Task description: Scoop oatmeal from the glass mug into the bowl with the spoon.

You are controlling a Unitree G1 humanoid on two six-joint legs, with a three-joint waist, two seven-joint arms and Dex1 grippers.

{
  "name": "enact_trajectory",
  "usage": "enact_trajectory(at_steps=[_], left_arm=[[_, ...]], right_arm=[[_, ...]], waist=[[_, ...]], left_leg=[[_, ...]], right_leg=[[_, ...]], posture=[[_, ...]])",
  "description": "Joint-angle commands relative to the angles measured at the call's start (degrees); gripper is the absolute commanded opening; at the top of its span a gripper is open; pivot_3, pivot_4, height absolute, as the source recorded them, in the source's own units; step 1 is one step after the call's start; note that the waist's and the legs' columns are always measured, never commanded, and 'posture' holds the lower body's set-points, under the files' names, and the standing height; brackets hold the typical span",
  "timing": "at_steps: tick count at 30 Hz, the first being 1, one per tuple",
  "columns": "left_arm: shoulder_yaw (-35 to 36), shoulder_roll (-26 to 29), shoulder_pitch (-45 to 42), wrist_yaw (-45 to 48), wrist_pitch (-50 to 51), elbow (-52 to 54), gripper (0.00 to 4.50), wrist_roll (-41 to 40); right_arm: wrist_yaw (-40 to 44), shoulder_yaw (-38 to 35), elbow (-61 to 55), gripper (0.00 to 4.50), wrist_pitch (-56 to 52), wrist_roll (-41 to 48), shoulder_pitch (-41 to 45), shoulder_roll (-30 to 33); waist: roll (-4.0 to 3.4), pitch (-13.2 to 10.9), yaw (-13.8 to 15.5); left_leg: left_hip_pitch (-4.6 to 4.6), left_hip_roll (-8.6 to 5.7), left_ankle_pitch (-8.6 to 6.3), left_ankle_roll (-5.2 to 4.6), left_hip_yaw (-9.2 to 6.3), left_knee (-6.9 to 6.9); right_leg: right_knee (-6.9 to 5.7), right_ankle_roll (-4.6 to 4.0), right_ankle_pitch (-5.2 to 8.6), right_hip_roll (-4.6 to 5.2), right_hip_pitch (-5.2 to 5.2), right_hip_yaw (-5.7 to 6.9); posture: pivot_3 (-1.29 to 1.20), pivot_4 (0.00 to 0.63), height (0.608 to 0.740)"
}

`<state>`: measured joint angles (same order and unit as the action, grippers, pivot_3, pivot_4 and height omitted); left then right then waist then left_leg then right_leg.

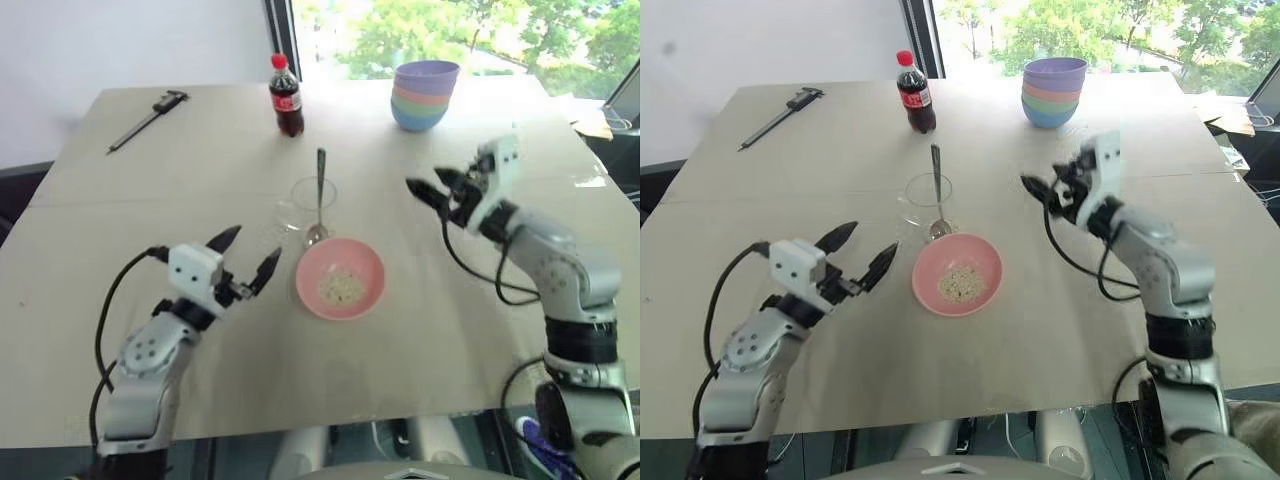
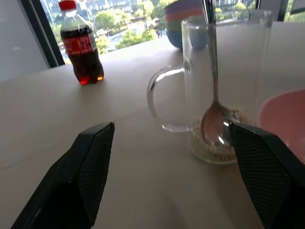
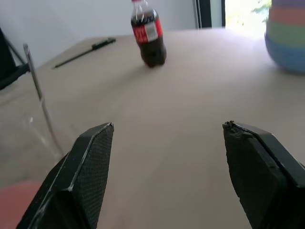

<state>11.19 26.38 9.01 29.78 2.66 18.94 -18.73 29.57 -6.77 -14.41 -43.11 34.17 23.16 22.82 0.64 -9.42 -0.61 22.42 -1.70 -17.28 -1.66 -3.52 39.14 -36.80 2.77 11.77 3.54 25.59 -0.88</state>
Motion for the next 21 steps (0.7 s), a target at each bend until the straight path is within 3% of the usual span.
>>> enact_trajectory(at_steps=[1, 4, 7, 12, 21], left_arm=[[1.17, -0.55, 3.63, 0.66, -0.26, 1.23, 4.50, -0.99], [1.52, -1.30, 7.12, 0.61, 1.69, 3.48, 4.50, -3.02], [1.82, -1.58, 11.65, 1.20, 3.44, 6.01, 4.50, -5.05], [2.55, -0.27, 16.45, 1.66, 6.35, 7.98, 4.50, -5.17], [2.79, -0.73, 15.64, 0.70, 4.70, 6.38, 4.50, -1.99]], right_arm=[[6.85, -2.09, -4.90, 3.70, 4.84, 1.76, -9.01, 2.63], [9.88, -3.51, -5.70, 4.48, 7.41, 1.85, -15.03, 4.17], [13.06, -3.00, -6.05, 4.48, 13.67, -1.36, -21.07, 5.72], [16.78, -2.34, -4.64, 4.48, 20.46, -4.03, -27.19, 7.01], [17.89, -2.71, 0.58, 4.48, 26.32, -6.27, -28.31, 6.59]], waist=[[-0.02, -0.04, -0.05], [-0.04, -0.06, -0.19], [-0.07, -0.06, -0.20], [-0.07, -0.06, -0.15], [-0.06, -0.06, -0.08]], left_leg=[[0.00, 0.00, -0.01, -0.02, 0.03, 0.00], [-0.14, 0.01, -0.02, -0.05, 0.16, 0.07], [-0.86, 0.19, -0.07, -0.10, 0.13, 0.01], [-0.91, 0.25, -0.08, -0.11, 0.17, 0.06], [-0.98, 0.24, -0.08, -0.10, 0.22, 0.07]], right_leg=[[0.01, 0.00, 0.00, -0.09, 0.00, -0.02], [-0.02, 0.04, -0.02, -0.25, -0.11, -0.18], [0.10, 0.03, 0.03, -0.41, -0.86, -0.11], [0.12, 0.04, 0.03, -0.51, -0.92, -0.12], [0.12, 0.04, 0.03, -0.50, -0.98, -0.16]], posture=[[0.00, 0.150, 0.740], [0.00, 0.150, 0.740], [0.00, 0.150, 0.740], [0.00, 0.150, 0.740], [0.00, 0.150, 0.740]])
